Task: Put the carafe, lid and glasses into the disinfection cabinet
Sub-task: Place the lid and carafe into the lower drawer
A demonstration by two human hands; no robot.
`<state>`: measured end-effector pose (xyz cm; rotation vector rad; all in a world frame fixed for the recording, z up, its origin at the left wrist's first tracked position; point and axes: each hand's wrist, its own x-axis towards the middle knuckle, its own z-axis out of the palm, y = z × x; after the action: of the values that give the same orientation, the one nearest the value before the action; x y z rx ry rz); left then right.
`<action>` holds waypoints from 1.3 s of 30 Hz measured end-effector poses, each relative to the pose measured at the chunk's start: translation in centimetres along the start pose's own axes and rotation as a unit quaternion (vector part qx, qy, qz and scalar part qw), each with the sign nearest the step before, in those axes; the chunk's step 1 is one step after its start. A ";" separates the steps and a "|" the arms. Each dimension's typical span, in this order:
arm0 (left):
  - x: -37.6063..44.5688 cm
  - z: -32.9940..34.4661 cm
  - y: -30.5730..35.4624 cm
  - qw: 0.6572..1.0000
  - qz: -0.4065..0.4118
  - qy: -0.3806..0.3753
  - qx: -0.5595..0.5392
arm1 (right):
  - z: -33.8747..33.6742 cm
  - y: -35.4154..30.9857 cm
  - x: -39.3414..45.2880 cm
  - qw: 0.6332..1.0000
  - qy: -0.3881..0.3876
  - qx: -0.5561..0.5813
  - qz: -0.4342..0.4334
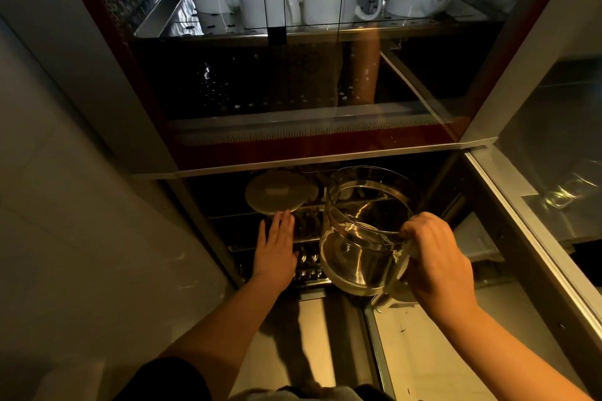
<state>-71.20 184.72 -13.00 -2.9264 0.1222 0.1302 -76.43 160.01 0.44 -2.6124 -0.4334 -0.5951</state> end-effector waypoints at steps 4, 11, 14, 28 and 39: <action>0.8 0.1 -0.2 1.000 -0.002 -0.018 0.012 | 0.2 0.4 -0.3 1.000 0.012 0.010 -0.012; 2.1 -0.4 -0.2 0.997 -0.016 -0.072 0.021 | 0.6 0.7 -0.5 1.000 0.006 -0.004 0.014; 2.4 -0.6 -0.3 0.996 -0.026 -0.086 -0.018 | 0.6 0.6 -0.5 1.000 0.014 -0.004 0.010; -0.1 -3.6 0.6 0.984 0.017 0.050 -0.170 | 1.2 0.3 -0.3 1.000 0.001 -0.011 0.003; -5.8 -13.9 2.8 0.908 0.209 0.310 -0.188 | -0.4 -0.6 -1.3 0.998 0.009 0.037 -0.049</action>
<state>-76.13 179.49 0.57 -3.1420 0.9122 -0.8075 -77.88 160.05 0.32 -2.5261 -0.5704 -0.6213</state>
